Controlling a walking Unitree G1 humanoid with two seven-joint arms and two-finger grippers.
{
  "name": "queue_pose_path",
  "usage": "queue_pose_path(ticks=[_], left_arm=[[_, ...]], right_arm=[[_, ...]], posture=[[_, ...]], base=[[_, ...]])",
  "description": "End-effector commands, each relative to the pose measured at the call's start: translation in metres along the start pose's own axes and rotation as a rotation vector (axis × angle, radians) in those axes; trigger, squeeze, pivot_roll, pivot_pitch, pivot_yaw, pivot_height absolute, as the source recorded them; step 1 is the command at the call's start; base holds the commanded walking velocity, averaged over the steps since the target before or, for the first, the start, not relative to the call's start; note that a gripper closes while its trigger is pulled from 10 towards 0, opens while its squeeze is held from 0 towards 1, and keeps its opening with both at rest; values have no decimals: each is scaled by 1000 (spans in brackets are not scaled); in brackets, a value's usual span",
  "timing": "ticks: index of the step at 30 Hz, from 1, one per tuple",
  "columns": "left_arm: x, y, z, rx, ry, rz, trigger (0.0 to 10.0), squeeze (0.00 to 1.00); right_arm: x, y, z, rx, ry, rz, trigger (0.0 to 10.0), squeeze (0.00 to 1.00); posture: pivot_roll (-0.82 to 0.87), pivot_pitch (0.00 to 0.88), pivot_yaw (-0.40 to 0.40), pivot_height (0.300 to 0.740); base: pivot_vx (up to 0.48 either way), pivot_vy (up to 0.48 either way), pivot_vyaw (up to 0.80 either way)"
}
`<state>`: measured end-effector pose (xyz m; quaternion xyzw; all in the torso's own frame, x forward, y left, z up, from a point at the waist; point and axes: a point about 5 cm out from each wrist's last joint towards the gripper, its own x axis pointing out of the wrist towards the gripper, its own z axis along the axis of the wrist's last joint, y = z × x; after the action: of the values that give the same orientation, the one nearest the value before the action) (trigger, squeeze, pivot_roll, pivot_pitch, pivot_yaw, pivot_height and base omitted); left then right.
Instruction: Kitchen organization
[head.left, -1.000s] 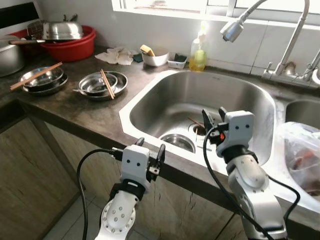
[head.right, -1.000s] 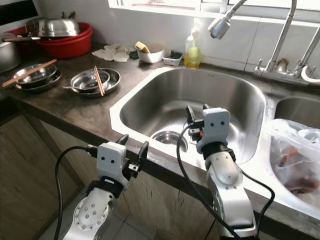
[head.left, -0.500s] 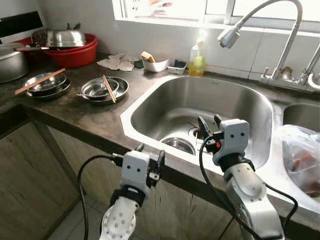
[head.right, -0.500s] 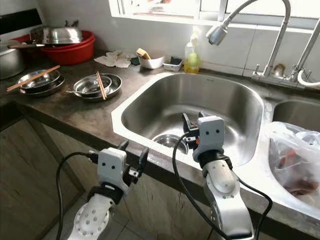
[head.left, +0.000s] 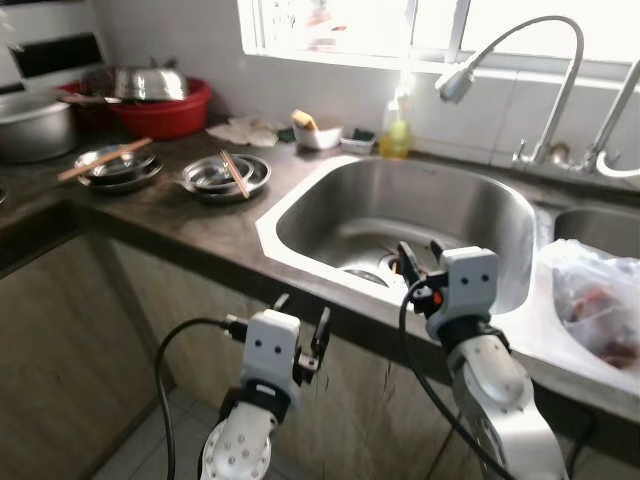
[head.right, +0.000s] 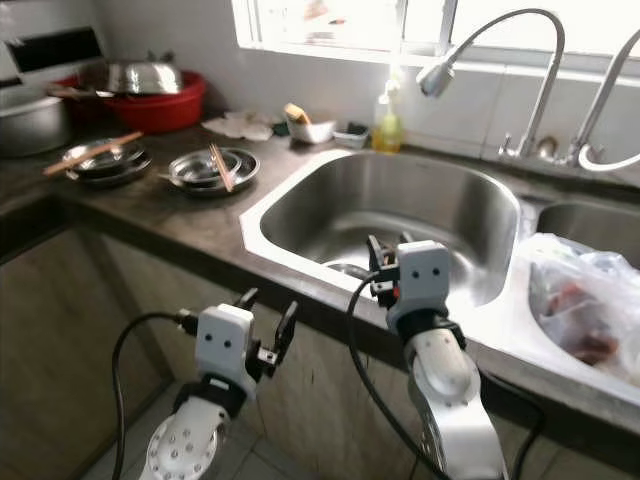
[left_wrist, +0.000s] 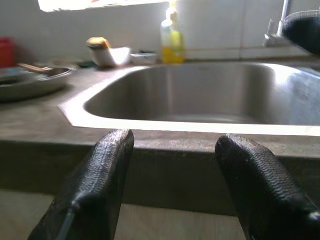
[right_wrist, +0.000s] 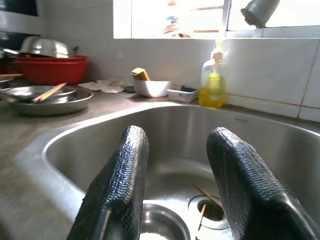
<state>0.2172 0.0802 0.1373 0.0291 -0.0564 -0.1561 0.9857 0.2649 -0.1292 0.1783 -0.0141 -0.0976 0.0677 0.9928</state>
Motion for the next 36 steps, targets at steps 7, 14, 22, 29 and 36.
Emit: queue_pose_path(ticks=[7,14,22,29,36], left_arm=[[-2,-5,-1,-3,6,-10,10000,0],[-3,-4,-1,-1,10,-5,10000,0],[-4,-5,-2,3,13,-3,10000,0],[-3,-2,-1,3,14,16,10000,0],[-3,1,-2,15,18,40,10000,0]], right_arm=[[0,2,3,8,6,7,10000,0],[-1,2,3,8,11,12,10000,0],[-1,4,3,27,12,25,10000,0],[0,6,3,24,13,44,10000,0],[-1,7,4,14,7,66,10000,0]], posture=[[75,0,-21,740],[77,4,-24,740],[80,9,-27,740],[83,12,-25,740],[83,14,-26,740]], base=[[-269,0,0],[-259,0,0],[-255,0,0],[-36,0,0],[0,0,0]])
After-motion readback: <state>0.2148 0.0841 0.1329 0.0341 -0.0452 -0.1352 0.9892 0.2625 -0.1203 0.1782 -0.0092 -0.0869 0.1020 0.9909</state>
